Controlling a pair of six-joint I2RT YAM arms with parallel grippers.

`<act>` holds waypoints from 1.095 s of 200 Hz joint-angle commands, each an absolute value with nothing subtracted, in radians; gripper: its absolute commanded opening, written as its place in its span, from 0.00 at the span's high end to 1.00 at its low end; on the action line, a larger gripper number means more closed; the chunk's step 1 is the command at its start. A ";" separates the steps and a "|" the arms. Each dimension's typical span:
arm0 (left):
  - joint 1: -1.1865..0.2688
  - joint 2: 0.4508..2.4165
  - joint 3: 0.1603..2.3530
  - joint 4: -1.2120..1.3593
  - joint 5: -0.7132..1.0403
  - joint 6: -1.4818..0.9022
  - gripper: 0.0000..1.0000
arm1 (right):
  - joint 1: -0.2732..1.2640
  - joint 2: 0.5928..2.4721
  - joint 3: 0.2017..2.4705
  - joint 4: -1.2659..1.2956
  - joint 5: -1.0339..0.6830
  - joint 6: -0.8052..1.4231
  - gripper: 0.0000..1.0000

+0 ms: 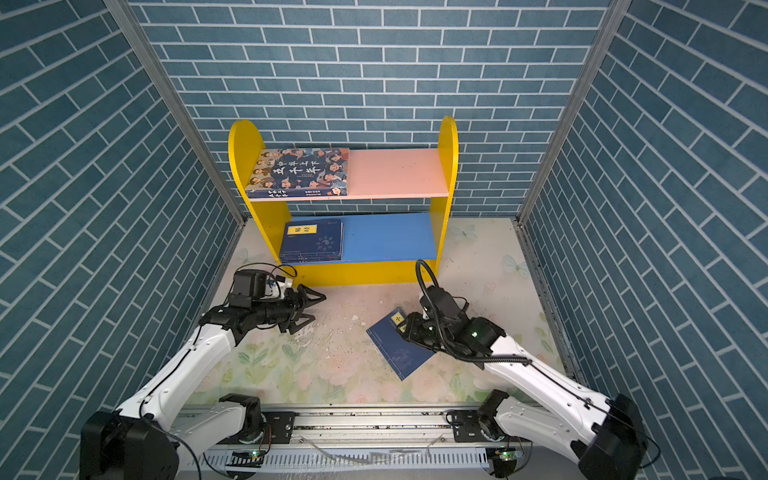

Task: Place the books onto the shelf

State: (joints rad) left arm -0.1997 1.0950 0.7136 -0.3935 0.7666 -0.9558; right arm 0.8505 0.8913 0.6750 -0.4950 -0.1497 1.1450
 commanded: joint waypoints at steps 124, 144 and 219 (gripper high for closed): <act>-0.550 1.376 0.904 -0.291 0.615 -0.352 0.18 | 0.872 0.793 0.420 -0.521 -0.034 1.535 0.50; -0.572 1.427 0.908 -0.245 0.610 -0.368 0.19 | 0.871 0.825 0.394 -0.464 -0.046 1.546 0.49; -0.588 1.542 0.902 -0.184 0.579 -0.480 0.20 | 0.869 0.845 0.382 -0.471 -0.008 1.540 0.47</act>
State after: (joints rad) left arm -0.5812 1.5345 0.8875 -0.1955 0.6022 -0.4297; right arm 0.8661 0.8600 0.3676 -0.4263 -0.0483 1.5196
